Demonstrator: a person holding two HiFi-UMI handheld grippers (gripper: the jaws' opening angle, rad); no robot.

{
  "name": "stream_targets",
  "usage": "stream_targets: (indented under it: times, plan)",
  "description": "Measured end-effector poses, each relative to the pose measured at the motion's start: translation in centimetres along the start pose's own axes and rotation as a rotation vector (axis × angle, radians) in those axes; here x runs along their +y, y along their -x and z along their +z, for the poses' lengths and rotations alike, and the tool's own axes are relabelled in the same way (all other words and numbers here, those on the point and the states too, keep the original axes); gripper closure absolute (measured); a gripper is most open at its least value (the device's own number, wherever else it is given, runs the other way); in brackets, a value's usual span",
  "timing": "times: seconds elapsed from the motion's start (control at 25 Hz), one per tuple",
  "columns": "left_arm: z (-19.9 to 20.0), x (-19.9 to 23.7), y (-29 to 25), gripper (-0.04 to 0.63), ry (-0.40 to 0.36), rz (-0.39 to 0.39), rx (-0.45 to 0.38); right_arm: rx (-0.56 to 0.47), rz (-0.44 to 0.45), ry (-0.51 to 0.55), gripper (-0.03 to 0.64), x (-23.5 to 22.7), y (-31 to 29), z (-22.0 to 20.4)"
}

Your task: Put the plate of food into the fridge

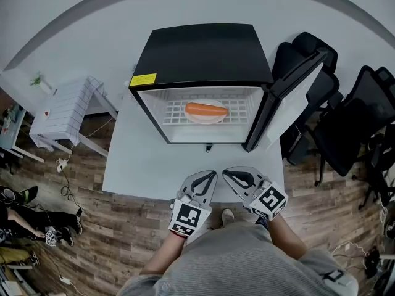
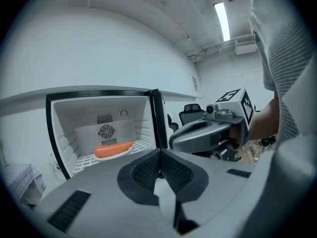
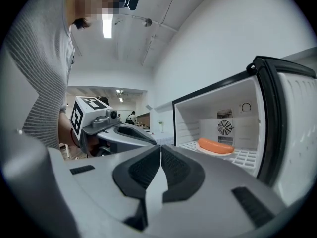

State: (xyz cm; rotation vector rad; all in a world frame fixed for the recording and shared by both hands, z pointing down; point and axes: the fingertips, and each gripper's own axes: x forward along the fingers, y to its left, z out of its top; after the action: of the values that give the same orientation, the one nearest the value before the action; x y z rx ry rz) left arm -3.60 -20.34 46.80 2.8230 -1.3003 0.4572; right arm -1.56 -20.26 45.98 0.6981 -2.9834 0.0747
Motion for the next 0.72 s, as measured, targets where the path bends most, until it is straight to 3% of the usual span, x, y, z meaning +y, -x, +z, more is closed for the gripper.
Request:
stream_targets:
  times: [0.72]
  plan:
    - [-0.3,-2.7,2.3,0.584,-0.011,-0.05,0.002,-0.011,-0.011,-0.029,0.603,3.4,2.0,0.3]
